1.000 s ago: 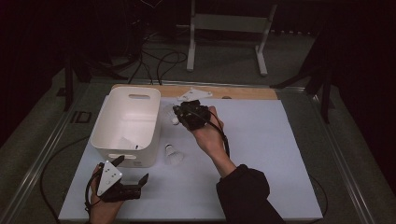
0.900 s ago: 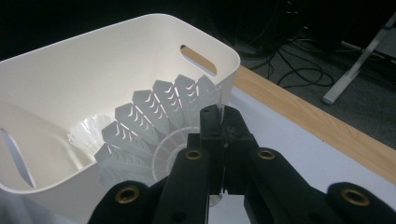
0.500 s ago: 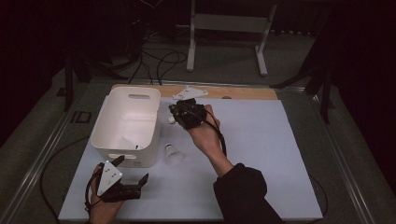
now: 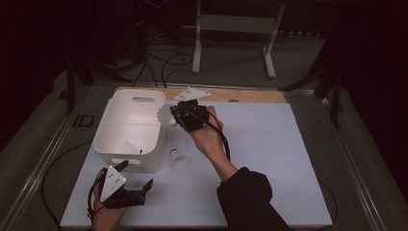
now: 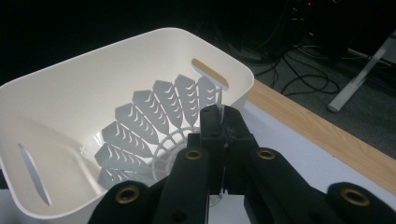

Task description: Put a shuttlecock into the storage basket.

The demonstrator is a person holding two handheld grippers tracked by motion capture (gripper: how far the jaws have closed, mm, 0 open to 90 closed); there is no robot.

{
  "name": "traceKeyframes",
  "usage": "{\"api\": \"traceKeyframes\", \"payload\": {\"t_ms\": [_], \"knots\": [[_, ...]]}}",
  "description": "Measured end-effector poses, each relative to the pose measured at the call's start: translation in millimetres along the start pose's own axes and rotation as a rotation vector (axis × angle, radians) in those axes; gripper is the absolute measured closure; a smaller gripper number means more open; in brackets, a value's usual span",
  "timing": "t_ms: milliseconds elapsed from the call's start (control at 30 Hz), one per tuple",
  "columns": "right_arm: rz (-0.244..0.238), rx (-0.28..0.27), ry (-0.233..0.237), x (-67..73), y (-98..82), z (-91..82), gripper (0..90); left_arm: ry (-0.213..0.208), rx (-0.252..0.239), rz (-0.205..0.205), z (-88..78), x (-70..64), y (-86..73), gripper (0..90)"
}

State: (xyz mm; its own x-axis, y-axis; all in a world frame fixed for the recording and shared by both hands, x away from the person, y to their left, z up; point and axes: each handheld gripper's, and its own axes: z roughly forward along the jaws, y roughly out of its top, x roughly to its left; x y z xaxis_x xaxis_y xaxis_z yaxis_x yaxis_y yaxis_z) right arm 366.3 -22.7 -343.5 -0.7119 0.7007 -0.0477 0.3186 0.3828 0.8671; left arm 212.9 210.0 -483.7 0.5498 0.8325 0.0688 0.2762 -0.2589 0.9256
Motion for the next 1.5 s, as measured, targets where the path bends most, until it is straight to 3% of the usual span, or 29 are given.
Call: {"api": "traceKeyframes", "payload": {"t_ms": [1500], "knots": [[-0.012,-0.017,0.039,28.5,22.8,15.7,89.3,-0.001,-0.002,-0.003,0.2,-0.3,-0.1,0.0]]}}
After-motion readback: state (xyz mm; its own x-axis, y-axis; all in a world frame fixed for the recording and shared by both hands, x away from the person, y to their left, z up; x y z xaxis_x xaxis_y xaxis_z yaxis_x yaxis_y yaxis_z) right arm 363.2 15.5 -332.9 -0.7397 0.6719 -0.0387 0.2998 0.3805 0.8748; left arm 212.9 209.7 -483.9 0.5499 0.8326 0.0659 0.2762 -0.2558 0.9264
